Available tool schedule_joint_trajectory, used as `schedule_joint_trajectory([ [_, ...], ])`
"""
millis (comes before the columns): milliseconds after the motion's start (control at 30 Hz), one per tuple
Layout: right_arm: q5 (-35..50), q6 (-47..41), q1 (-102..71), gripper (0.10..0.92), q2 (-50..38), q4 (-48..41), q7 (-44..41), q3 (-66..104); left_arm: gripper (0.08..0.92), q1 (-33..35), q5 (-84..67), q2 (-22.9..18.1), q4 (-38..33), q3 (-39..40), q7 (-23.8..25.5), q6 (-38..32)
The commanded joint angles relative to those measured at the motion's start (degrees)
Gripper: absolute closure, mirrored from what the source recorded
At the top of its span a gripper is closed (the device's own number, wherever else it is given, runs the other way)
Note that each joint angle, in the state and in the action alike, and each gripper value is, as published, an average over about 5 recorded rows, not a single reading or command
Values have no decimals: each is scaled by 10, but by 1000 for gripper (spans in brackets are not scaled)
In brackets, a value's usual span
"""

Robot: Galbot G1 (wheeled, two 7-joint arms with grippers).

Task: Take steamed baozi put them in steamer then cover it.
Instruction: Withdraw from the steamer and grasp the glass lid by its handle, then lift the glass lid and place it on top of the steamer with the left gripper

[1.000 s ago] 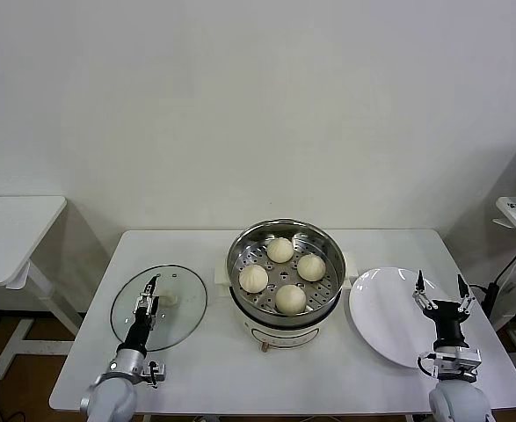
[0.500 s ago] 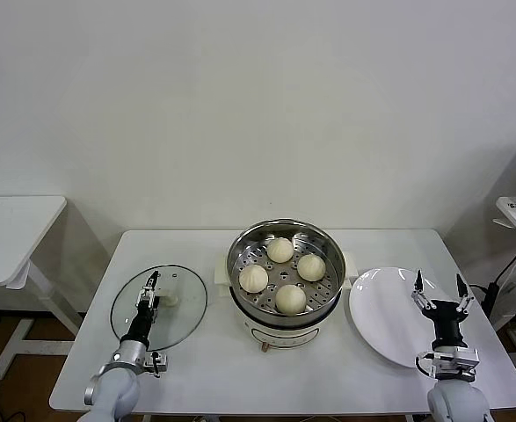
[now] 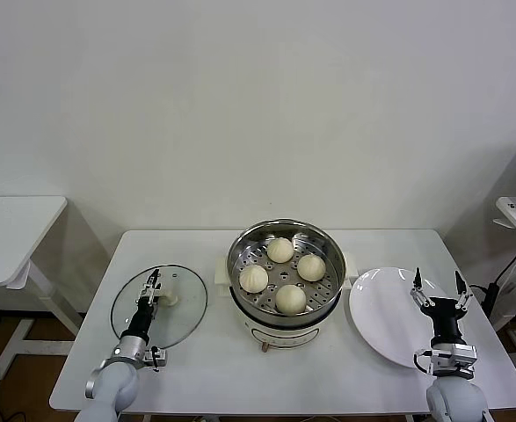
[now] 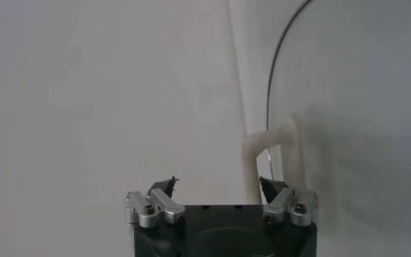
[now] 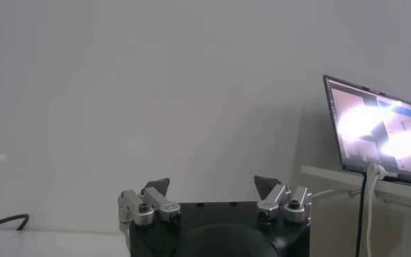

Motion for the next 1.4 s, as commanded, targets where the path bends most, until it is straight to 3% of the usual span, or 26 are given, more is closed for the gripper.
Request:
schedule_joint_trajectory([
  [33, -3, 0, 1, 203, 0, 0, 0, 1, 354, -6, -9, 1, 19, 2, 5, -3],
  [467, -6, 3, 4, 203, 2, -2, -1, -3, 734, -2, -39, 3, 4, -1, 11, -8],
  [567, -9, 3, 4, 203, 5, -2, -2, -4, 790, 4, -55, 5, -19, -3, 12, -7],
  [900, -15, 3, 6, 203, 9, 1, -1, -9, 801, 46, -129, 26, -169, -15, 30, 19],
  [1167, -21, -1, 13, 203, 10, 6, 1, -14, 802, 84, -165, 42, -345, -16, 70, 102],
  [1400, -22, -5, 15, 203, 11, 9, 2, -15, 802, 86, -156, 44, -489, 32, 136, 186],
])
